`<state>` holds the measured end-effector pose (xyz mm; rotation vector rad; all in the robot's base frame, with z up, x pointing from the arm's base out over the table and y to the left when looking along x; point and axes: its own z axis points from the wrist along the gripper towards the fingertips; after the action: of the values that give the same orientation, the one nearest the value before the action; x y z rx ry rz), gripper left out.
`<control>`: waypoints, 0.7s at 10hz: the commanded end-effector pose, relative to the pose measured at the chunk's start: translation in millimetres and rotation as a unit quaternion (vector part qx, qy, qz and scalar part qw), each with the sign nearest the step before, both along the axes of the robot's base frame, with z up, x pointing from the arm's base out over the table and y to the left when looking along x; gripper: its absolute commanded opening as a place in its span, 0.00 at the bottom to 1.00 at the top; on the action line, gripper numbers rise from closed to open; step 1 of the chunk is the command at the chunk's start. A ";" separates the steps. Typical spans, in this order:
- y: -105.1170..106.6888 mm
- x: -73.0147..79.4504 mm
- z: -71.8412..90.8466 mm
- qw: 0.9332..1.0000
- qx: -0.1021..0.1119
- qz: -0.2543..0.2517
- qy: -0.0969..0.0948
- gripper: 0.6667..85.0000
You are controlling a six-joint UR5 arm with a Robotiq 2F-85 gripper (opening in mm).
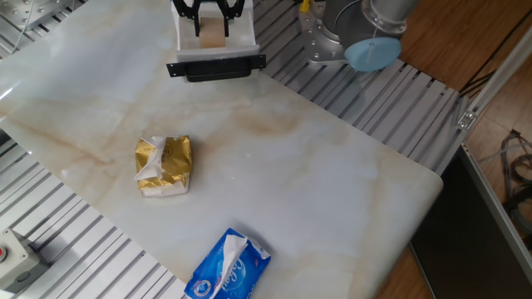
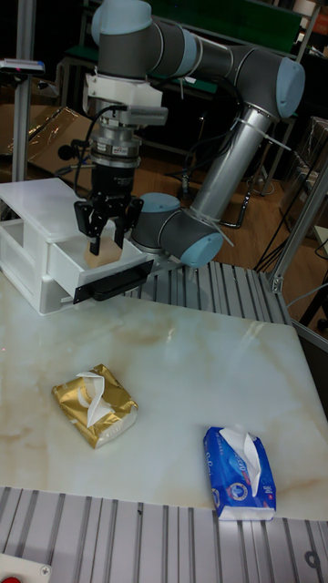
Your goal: Put things in the drawer
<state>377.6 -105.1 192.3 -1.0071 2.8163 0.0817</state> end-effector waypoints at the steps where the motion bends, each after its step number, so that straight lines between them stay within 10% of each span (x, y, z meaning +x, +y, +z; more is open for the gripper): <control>1: 0.3 2.0 -3.4 1.000 0.007 0.000 -0.005 0.00; 7: 0.3 1.3 -3.8 1.000 0.010 0.000 -0.005 0.00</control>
<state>377.0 -107.0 186.9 -1.0042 2.8126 0.0927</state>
